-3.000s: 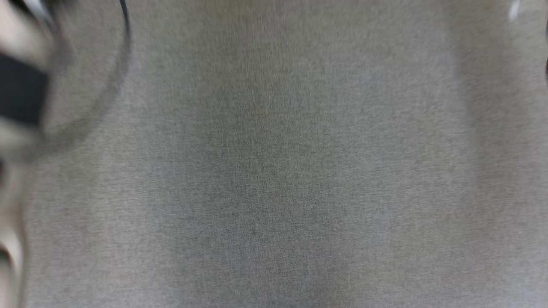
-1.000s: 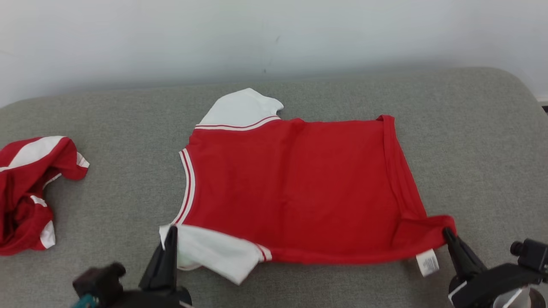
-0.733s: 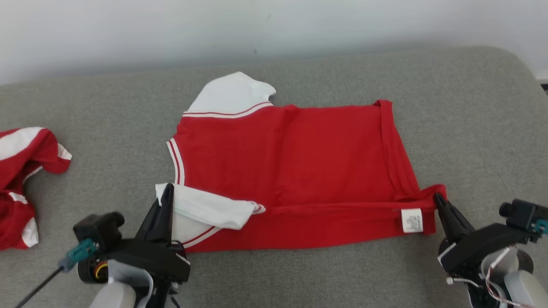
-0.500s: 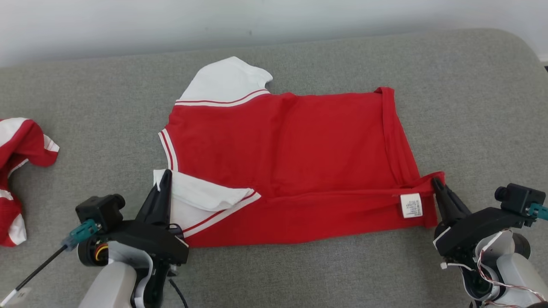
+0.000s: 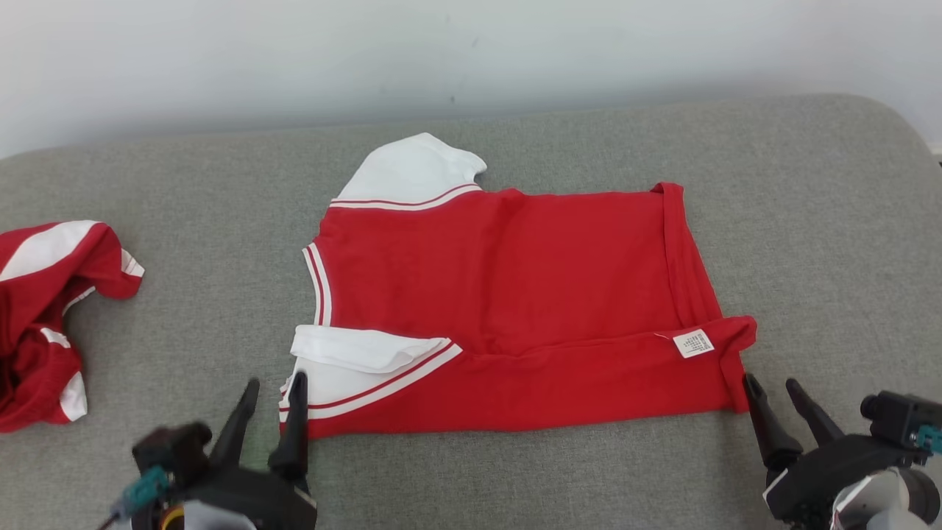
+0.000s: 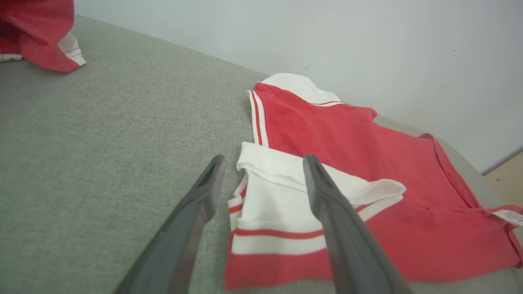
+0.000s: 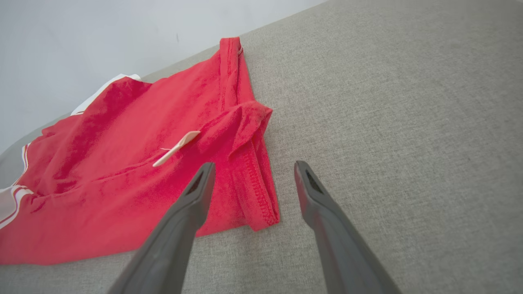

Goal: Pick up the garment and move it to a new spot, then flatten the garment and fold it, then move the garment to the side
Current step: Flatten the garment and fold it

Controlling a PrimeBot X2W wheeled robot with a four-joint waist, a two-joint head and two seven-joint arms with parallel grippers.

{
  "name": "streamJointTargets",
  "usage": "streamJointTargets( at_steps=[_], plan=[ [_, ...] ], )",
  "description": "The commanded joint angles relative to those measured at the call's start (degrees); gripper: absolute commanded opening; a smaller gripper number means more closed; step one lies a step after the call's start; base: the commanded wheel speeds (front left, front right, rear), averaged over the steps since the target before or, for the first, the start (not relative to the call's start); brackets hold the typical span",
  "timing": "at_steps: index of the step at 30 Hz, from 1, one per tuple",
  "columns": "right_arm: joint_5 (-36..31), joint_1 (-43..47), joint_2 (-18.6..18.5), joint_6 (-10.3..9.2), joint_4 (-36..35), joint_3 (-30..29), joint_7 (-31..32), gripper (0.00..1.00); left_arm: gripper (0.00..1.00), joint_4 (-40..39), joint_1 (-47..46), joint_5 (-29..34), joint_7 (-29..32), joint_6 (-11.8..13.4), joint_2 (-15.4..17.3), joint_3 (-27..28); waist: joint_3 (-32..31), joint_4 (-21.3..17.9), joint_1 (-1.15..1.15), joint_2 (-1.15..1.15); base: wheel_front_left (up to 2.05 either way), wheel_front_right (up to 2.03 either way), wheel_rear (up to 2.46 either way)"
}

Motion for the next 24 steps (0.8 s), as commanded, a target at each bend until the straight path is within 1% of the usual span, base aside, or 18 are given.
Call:
streamJointTargets(
  at_steps=[1,7,14,17,18,19,20,21,22,23,24],
  plan=[
    [0.4,1.1,-0.1,-0.15,-0.2,0.0,0.0,1.0,1.0,-0.3,2.4,0.2,-0.4,0.3,0.1,-0.1,-0.7,0.3,0.0,-0.01,0.0,0.0,0.0],
    [-0.5,1.3,0.6,-0.15,0.5,0.6,0.0,1.0,1.0,-0.1,4.8,0.3,0.1,0.8,0.1,-1.1,-0.3,0.3,0.0,-0.01,0.0,0.0,0.0],
    [-3.6,-2.4,1.3,-0.15,4.7,2.2,-0.9,1.0,1.0,2.8,1.8,1.5,0.7,1.2,0.3,-2.0,0.8,-0.1,0.0,-0.01,0.0,0.0,0.0],
    [-3.9,-4.0,1.9,-0.15,7.5,3.1,-0.9,1.0,1.0,5.3,0.6,1.1,1.1,1.0,-0.4,-2.4,1.1,-0.1,0.0,-0.01,0.0,0.0,0.0],
    [-3.9,-4.4,2.2,-0.15,8.3,3.5,-1.1,0.89,1.0,6.3,0.1,0.9,1.3,0.9,-0.6,-2.4,1.1,-0.1,0.0,-0.01,0.0,0.0,0.0],
    [-3.9,-4.7,2.4,-0.15,9.0,3.8,-1.3,0.49,1.0,7.2,-0.1,0.8,1.3,0.8,-0.8,-2.6,1.0,-0.1,0.0,-0.01,0.0,0.0,0.0],
    [-3.7,-4.9,2.4,-0.15,9.6,4.1,-1.6,0.0,0.46,8.1,-0.5,0.7,1.2,0.6,-1.0,-2.7,0.8,0.0,0.0,-0.01,0.0,0.0,0.0],
    [-3.3,-5.0,2.4,-0.15,10.2,4.2,-2.2,0.0,0.33,8.8,-0.6,0.5,1.0,0.5,-1.2,-2.7,0.4,0.2,0.0,-0.01,0.0,0.0,0.0],
    [-3.1,-5.0,2.5,-0.15,10.7,4.4,-2.8,0.0,0.06,9.4,-0.6,0.3,0.9,0.3,-1.5,-2.8,0.1,0.3,0.0,-0.01,0.0,0.0,0.0],
    [-2.9,-4.9,2.5,-0.15,11.0,4.6,-3.5,0.0,0.0,10.0,-0.5,0.0,0.7,0.1,-1.7,-2.6,-0.4,0.5,0.0,-0.01,0.0,0.0,0.0],
    [-2.7,-4.7,2.5,-0.15,11.4,4.8,-4.0,0.0,0.0,10.5,-0.2,-0.1,0.4,-0.1,-1.7,-2.6,-1.1,0.7,0.0,-0.01,0.0,0.0,0.0]
  ],
)
